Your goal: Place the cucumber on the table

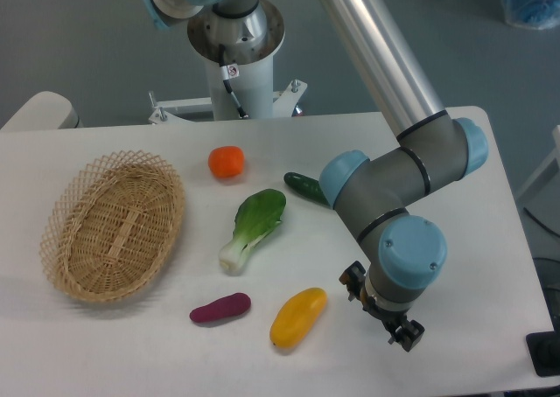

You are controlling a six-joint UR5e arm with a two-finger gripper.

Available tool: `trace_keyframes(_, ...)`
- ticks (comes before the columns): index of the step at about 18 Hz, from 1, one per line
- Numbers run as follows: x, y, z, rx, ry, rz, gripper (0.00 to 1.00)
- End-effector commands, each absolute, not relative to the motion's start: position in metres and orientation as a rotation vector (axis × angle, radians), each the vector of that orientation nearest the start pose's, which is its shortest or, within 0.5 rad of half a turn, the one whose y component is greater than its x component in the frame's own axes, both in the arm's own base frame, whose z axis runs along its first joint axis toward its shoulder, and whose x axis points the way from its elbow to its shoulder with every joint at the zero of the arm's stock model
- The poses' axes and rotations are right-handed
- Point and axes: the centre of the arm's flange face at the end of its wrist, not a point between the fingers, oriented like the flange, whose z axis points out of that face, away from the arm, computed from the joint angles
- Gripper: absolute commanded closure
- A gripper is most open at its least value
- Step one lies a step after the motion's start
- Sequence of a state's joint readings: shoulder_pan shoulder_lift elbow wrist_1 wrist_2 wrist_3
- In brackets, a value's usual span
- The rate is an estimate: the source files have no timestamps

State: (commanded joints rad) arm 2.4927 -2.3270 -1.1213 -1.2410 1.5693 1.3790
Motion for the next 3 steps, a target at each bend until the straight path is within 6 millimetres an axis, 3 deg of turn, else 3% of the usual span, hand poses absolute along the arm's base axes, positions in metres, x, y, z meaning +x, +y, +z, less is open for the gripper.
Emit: trace_keyframes(3, -0.5320, 0.5684, 0.2538, -3.046, 0.706, 0.032, 0.00)
